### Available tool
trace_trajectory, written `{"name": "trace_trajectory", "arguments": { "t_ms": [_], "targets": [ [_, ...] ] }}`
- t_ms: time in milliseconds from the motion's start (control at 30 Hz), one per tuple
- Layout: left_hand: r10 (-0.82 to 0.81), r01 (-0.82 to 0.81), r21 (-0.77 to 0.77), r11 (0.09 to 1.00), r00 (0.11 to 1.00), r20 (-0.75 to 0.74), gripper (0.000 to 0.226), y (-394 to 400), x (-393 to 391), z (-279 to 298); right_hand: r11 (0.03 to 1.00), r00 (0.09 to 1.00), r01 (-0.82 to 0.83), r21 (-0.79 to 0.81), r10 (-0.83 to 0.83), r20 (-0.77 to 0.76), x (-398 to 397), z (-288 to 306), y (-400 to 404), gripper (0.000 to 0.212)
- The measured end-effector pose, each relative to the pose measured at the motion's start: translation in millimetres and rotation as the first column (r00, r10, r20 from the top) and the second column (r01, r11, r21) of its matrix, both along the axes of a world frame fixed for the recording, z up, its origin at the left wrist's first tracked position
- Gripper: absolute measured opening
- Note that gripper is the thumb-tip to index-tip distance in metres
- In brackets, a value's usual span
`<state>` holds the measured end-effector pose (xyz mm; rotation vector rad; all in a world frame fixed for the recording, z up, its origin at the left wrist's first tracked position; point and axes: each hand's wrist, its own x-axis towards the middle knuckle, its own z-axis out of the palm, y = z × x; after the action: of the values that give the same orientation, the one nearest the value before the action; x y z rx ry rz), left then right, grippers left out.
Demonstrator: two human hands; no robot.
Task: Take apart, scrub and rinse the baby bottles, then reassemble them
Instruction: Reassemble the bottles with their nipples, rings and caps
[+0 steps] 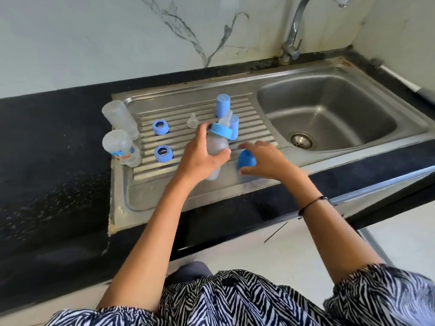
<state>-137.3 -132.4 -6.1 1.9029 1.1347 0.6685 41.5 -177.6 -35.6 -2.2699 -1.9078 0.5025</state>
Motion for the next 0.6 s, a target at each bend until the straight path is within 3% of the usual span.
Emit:
{"name": "trace_trajectory", "arguments": {
  "t_ms": [100, 200, 233, 267, 300, 333, 400, 433, 467, 500, 533, 600],
  "targets": [
    [-0.013, 0.013, -0.009, 1.0, 0.999, 0.031, 0.059, 1.1, -2.3, 3.1, 1.0, 0.998, -0.026, -0.017, 0.027, 0.054, 0.7, 16.9, 7.3, 0.042],
    [-0.018, 0.02, -0.031, 0.999, 0.998, 0.061, 0.059, 5.2, -6.4, 6.7, 0.994, 0.933, 0.1, 0.036, -0.081, -0.35, 15.8, 65.4, 8.1, 0.027],
    [-0.019, 0.022, -0.041, 0.999, 0.997, 0.069, 0.06, 7.3, -7.1, 8.0, 0.987, 0.822, 0.143, 0.069, -0.08, -0.564, 21.0, 82.0, 6.2, 0.029],
    [-0.023, 0.027, -0.048, 0.998, 0.996, 0.081, 0.06, 10.8, -6.9, 10.3, 0.977, 0.634, 0.202, 0.073, -0.073, -0.769, 23.5, 94.9, 4.7, 0.034],
    [-0.027, 0.032, -0.051, 0.998, 0.995, 0.091, 0.059, 13.4, -6.4, 12.7, 0.976, 0.463, 0.217, 0.011, -0.093, -0.881, 25.9, 98.0, 5.5, 0.04],
    [-0.033, 0.039, -0.052, 0.998, 0.994, 0.103, 0.057, 15.8, -5.8, 15.1, 0.962, 0.422, 0.267, -0.05, -0.164, -0.892, 29.5, 93.2, 10.1, 0.044],
    [-0.059, 0.064, -0.046, 0.997, 0.992, 0.116, 0.056, 18.8, -4.2, 21.8, 0.908, 0.716, 0.391, -0.151, -0.403, -0.57, 33.7, 72.7, 15.4, 0.039],
    [-0.079, 0.084, -0.035, 0.996, 0.99, 0.114, 0.057, 20.2, -4.5, 25.2, 0.893, 0.808, 0.44, -0.097, -0.441, -0.39, 36.0, 66.3, 14.0, 0.034],
    [-0.1, 0.103, -0.022, 0.994, 0.989, 0.108, 0.058, 20.6, -4.8, 27.4, 0.904, 0.824, 0.418, -0.089, -0.419, -0.382, 40.4, 64.0, 12.5, 0.027],
    [-0.119, 0.12, -0.008, 0.993, 0.987, 0.105, 0.059, 20.9, -5.0, 29.4, 0.923, 0.755, 0.382, -0.048, -0.342, -0.559, 41.2, 68.4, 9.4, 0.018],
    [-0.14, 0.141, 0.002, 0.99, 0.985, 0.103, 0.06, 22.4, -6.3, 30.8, 0.933, 0.614, 0.359, -0.016, -0.25, -0.749, 38.9, 73.8, 7.0, 0.014],
    [-0.177, 0.177, 0.011, 0.984, 0.979, 0.097, 0.061, 23.9, -6.5, 32.3, 0.908, 0.373, 0.419, -0.021, -0.194, -0.907, 38.3, 79.3, 7.1, 0.016]
  ]
}}
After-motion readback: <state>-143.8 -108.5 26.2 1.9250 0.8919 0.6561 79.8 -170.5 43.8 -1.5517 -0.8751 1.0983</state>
